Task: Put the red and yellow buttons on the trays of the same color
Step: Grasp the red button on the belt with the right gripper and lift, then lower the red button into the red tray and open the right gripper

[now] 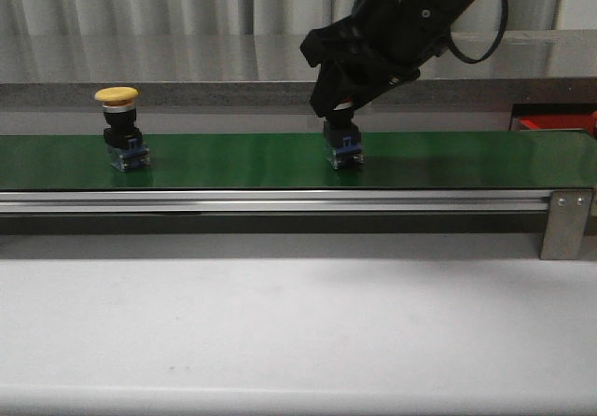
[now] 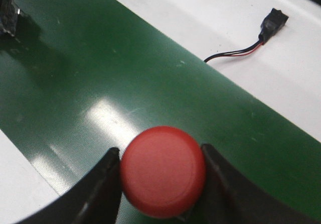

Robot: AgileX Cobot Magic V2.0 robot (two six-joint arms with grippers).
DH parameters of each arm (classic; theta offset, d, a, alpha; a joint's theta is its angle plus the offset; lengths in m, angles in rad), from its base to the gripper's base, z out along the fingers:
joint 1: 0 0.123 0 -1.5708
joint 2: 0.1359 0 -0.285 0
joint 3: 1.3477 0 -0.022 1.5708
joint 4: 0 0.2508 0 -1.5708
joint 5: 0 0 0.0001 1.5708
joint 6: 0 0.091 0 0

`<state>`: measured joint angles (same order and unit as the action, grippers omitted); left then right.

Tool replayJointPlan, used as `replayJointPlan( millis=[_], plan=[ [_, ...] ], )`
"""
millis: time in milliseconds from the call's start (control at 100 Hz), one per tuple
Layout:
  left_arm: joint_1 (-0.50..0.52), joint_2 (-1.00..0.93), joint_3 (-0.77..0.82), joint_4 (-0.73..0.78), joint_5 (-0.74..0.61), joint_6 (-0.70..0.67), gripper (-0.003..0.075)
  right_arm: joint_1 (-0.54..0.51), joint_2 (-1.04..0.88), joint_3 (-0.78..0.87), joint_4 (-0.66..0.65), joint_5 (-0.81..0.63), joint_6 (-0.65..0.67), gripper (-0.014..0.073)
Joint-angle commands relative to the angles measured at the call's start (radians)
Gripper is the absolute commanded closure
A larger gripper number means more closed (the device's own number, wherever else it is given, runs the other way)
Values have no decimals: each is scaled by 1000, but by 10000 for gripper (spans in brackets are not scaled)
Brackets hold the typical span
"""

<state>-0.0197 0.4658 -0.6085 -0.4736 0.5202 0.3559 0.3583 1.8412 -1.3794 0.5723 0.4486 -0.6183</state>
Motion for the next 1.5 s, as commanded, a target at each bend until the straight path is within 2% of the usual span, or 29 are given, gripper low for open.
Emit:
replayJointPlan(
  millis=[0,190,330,760,1010,1220,1490],
  plan=[
    [-7,5,-24,-28,-68,-2,741,-1,-53,-34,12,-69,-8,528],
    [-7,5,-24,-28,-68,-2,741,-18,-104,-34,13,-93,-7,543],
    [-7,5,-24,-28,-68,-2,741,-89,-169,-34,14,-83,-7,543],
    [-7,5,-24,-28,-68,-2,741,-527,-259,-31,13,-7,-7,543],
    [-7,5,-24,-28,-68,-2,741,-716,-249,-3,21,-62,-7,543],
    [-7,5,-24,-28,-68,-2,741,-794,-174,7,80,-102,-6,543],
    [-7,5,-24,-28,-68,-2,741,-810,-66,7,106,-148,-6,543]
  ],
)
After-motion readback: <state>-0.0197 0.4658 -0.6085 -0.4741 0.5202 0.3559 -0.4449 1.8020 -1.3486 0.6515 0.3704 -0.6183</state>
